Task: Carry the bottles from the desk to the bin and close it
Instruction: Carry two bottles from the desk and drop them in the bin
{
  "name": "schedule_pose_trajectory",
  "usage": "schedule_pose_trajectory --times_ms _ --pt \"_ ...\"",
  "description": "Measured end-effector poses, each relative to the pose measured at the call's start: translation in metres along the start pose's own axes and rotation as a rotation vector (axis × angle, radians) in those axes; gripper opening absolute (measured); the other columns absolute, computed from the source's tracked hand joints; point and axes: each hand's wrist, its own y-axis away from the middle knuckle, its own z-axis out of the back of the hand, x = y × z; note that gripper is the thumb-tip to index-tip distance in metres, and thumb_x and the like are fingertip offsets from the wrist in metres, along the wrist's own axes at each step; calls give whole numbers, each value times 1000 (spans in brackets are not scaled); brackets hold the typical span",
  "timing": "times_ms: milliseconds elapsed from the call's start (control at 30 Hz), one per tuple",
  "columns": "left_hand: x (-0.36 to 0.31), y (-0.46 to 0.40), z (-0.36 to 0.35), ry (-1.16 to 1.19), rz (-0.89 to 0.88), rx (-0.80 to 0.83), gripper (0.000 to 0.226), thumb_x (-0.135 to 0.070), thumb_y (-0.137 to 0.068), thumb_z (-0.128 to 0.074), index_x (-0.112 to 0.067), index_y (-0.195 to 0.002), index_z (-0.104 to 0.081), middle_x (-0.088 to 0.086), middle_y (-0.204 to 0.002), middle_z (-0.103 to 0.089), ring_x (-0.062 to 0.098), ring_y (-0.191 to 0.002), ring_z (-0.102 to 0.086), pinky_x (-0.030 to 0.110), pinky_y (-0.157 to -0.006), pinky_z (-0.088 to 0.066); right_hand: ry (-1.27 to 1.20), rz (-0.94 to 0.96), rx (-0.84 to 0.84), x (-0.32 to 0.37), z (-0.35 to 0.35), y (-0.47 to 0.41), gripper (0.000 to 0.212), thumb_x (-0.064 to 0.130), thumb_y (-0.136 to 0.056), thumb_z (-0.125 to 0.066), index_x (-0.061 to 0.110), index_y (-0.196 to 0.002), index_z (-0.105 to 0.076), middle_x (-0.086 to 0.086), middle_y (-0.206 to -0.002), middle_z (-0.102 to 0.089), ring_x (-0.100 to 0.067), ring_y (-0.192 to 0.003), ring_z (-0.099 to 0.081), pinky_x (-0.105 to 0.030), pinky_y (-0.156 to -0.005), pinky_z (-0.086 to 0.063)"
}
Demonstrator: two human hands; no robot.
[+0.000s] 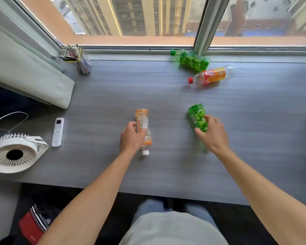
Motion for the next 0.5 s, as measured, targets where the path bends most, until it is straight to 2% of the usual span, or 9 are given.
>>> schedule_pose_trajectory --times_ms 67,133,300,400,500 --pt "-7 -13 -9 12 65 29 73 -56 -77 -73 -18 -135 -51 5 -132 -61 29 -123 -57 37 -93 -46 4 -55 2 4 -5 -16 74 44 -79 -69 17 -142 -41 -11 -139 -50 -34 -126 -49 -47 -95 -49" --pt "-11 -20 -21 5 124 55 81 -58 -74 -75 -14 -136 -47 10 -134 -57 32 -124 -55 41 -96 -46 19 -122 41 4 -14 -29 85 48 -77 -70 15 -147 -33 -12 -145 -44 -35 -131 -44 -50 -100 -46" --pt "-6 -27 -54 1 203 18 78 -53 -74 -79 -10 -131 -48 12 -131 -55 35 -123 -55 43 -97 -46 37 -222 90 -10 -44 -47 98 54 -75 -70 14 -151 -23 -13 -147 -43 -38 -131 -46 -52 -101 -45" --pt "0 -26 -66 22 203 -17 69 -49 -75 -77 -11 -127 -54 12 -126 -57 34 -119 -57 41 -95 -48 30 -234 70 -18 -55 -48 98 53 -75 -72 14 -151 -23 -13 -144 -46 -37 -130 -47 -52 -99 -47" --pt "8 -16 -69 25 173 30 64 -49 -76 -76 -14 -126 -56 9 -123 -59 31 -115 -59 37 -90 -47 24 -213 55 -23 -57 -40 88 50 -76 -72 16 -146 -31 -12 -137 -52 -36 -126 -49 -49 -92 -49"
